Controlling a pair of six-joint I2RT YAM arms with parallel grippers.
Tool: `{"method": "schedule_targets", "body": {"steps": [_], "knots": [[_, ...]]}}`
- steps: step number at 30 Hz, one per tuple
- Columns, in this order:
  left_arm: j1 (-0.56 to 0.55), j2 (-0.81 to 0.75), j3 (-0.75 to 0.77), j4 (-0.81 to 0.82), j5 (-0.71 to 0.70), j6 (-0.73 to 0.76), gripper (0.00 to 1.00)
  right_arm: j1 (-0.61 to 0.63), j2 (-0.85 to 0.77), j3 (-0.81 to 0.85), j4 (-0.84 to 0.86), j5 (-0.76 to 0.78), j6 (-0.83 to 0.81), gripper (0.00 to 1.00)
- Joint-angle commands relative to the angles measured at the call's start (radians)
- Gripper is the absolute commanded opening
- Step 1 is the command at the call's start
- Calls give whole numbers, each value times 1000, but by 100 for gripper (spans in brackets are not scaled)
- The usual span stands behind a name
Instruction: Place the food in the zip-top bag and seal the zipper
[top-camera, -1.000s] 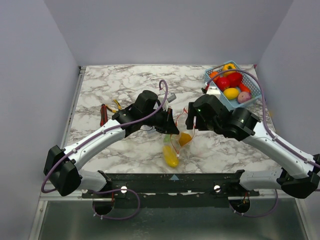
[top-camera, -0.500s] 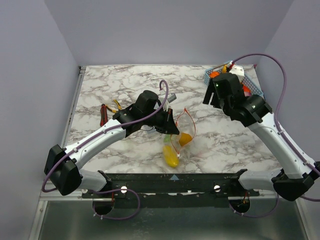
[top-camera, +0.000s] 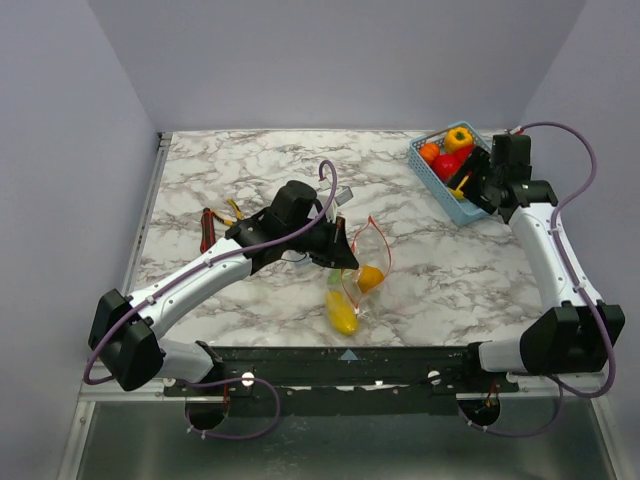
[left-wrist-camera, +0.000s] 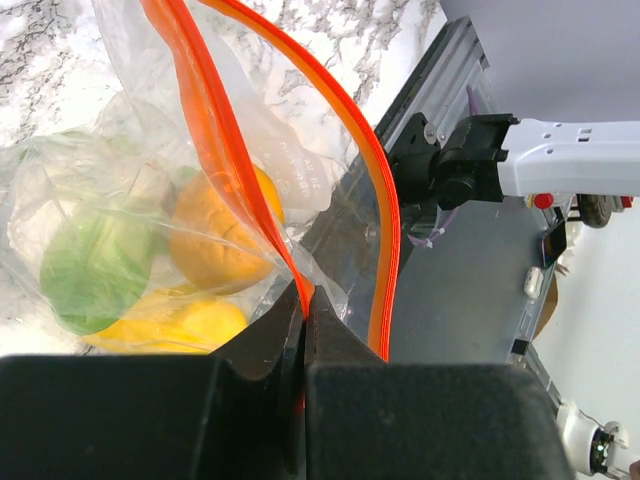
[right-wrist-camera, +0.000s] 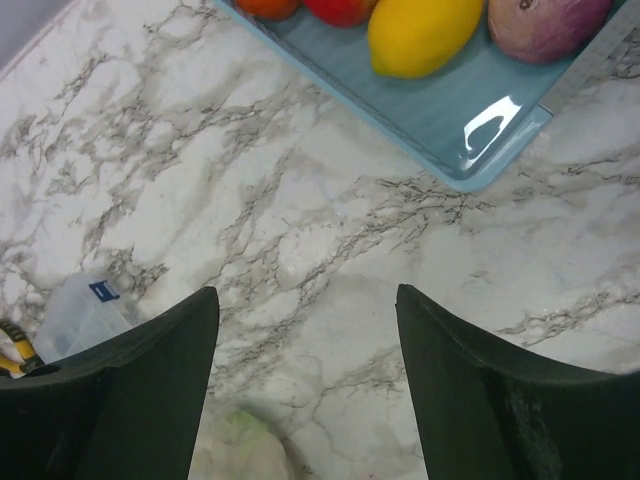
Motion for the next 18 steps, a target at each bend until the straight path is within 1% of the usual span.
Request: {"method": "schedule_targets", "body": {"steps": [1, 4, 11, 14, 15, 18], "knots": [[3, -7, 16, -3, 27, 4, 0, -34, 49, -15, 132, 16, 42, 73], [3, -7, 17, 0, 32, 2, 0, -36, 108, 18, 147, 105, 30, 73], [3, -12, 17, 0, 34, 2, 0, -41, 273, 158, 150, 233, 38, 73], [3, -12, 18, -2, 37, 2, 0, -41, 339, 225, 146, 251, 29, 73], [3, -13, 18, -1, 39, 0, 0, -64, 363, 250, 139, 255, 26, 73], [3, -14, 16, 1, 40, -1, 0, -80, 419, 299, 128, 280, 22, 73]]}}
